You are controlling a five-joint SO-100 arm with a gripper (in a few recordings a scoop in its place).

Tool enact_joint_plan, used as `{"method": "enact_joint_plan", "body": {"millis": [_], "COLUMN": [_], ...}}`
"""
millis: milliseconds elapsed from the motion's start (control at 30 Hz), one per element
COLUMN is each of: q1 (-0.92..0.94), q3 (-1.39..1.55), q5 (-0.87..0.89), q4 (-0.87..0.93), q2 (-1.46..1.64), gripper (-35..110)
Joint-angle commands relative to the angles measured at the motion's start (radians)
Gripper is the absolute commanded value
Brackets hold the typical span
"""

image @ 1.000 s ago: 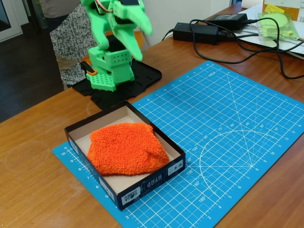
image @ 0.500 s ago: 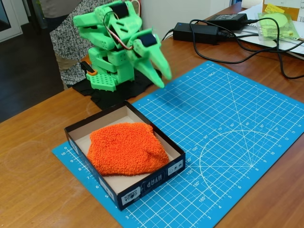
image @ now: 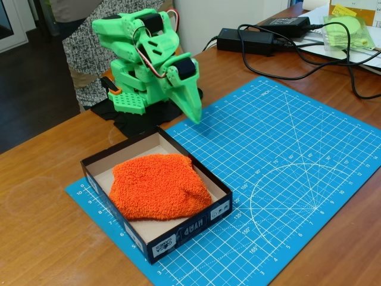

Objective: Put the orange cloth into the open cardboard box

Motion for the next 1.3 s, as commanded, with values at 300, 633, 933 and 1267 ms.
{"method": "enact_joint_plan", "body": {"millis": [300, 633, 933, 1267], "q1": [0.043, -0.015, -0.072, -0.058], "q3": [0.005, 0.005, 0.000, 0.000], "q5": [-0.031, -0.034, -0.041, -0.032], "q4": [0.023, 0.029, 0.043, 0.046], "q2": [0.009, 0.009, 0.009, 0.009], "gripper": [0, 0, 0, 0]}}
